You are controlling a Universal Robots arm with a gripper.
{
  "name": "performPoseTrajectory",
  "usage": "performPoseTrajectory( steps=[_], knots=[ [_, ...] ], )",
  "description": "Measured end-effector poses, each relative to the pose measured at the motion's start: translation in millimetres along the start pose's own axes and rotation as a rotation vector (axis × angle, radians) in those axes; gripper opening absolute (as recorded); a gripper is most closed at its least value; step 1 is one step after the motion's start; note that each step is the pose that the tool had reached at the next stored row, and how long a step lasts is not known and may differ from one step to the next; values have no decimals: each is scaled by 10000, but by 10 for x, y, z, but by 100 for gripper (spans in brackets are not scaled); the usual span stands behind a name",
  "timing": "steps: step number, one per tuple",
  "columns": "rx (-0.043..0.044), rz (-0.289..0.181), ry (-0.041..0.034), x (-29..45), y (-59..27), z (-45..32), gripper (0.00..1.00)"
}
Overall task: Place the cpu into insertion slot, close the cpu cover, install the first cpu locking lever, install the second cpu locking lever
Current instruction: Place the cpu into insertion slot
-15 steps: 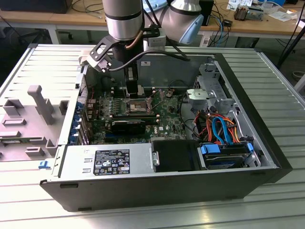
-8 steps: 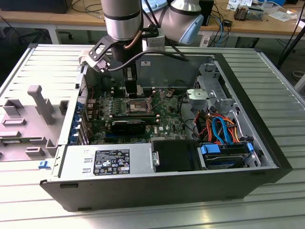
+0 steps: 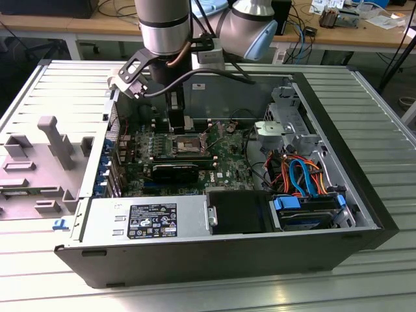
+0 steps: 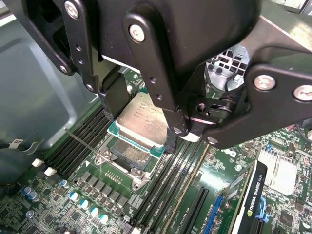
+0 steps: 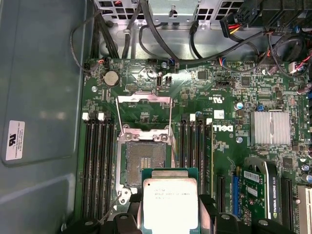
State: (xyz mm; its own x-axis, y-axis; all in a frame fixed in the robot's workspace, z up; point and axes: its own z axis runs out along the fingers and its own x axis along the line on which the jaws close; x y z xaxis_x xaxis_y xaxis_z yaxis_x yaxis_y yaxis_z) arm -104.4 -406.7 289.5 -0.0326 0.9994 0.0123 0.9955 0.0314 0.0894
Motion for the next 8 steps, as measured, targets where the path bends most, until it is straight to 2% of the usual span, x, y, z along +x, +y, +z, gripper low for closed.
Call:
performPoseTrajectory(
  steps=[8],
  knots=[
    [0, 0, 0, 1, -31, -1, 55]
  ],
)
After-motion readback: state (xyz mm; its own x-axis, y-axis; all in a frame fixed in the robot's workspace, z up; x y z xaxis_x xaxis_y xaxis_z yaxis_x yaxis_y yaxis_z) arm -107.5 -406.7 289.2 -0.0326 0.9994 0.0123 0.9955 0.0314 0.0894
